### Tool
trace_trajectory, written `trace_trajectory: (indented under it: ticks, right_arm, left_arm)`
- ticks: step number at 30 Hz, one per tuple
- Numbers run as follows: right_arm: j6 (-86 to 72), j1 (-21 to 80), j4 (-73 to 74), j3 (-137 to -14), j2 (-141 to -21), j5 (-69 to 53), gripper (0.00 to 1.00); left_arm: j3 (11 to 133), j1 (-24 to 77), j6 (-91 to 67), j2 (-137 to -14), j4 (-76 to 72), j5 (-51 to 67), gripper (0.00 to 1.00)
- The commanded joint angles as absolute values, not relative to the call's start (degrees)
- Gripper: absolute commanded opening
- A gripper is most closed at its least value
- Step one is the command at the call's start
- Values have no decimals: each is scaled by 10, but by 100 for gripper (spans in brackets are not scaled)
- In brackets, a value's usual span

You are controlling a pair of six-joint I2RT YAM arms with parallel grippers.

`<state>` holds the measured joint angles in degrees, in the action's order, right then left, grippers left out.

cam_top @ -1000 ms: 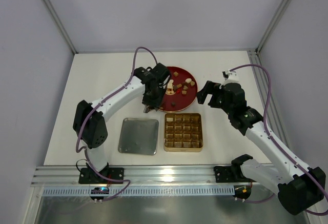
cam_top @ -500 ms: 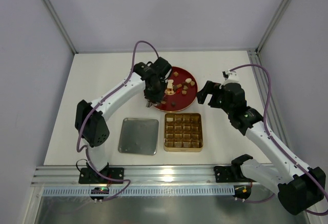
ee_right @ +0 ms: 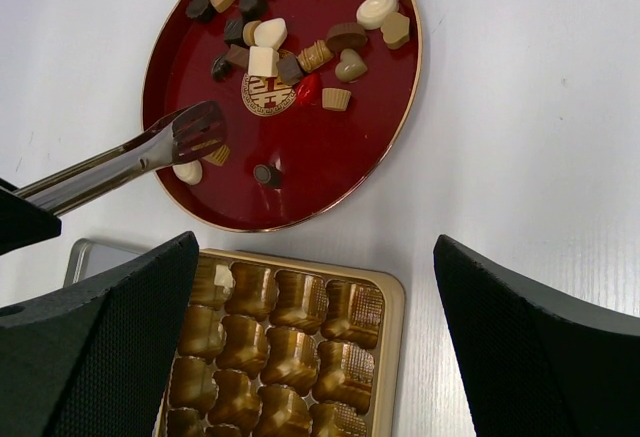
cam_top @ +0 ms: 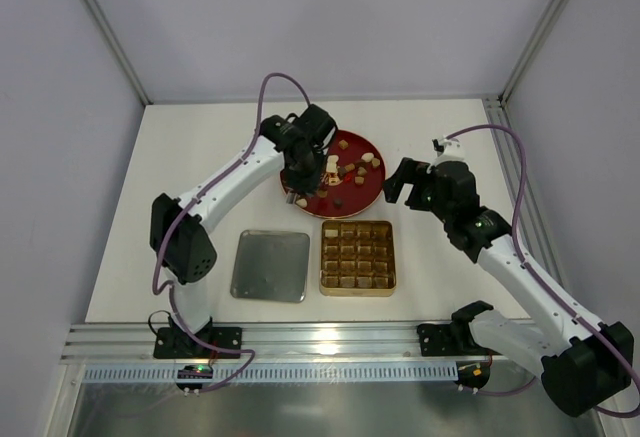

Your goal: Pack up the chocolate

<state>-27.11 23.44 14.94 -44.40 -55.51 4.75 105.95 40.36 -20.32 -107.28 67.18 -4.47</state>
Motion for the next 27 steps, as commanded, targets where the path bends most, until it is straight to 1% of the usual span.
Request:
trace_trajectory:
  ticks: [1, 8, 17, 19, 21, 27]
  right_arm:
    - [-270, 233, 125, -454, -556, 47, 100]
    - [-269, 233, 126, -454, -555, 47, 100]
    - [-269, 233, 127, -451, -554, 50, 100]
    - [-269, 233, 127, -451, -554, 50, 100]
    - [-270, 233, 127, -451, -554, 50, 100]
    - [-271, 234, 126, -450, -558, 49, 100]
  left_arm:
    - [1082, 399, -193, -1084, 672, -48, 27]
    - [1087, 388, -194, -1114, 655, -40, 28]
    - [1106, 380, -189, -1133, 655, -47, 41]
    - [1106, 379, -188, -1131, 657, -47, 42]
    - [1105, 378, -186, -1129, 657, -50, 46]
    - [1100, 377, -183, -1122, 671, -54, 46]
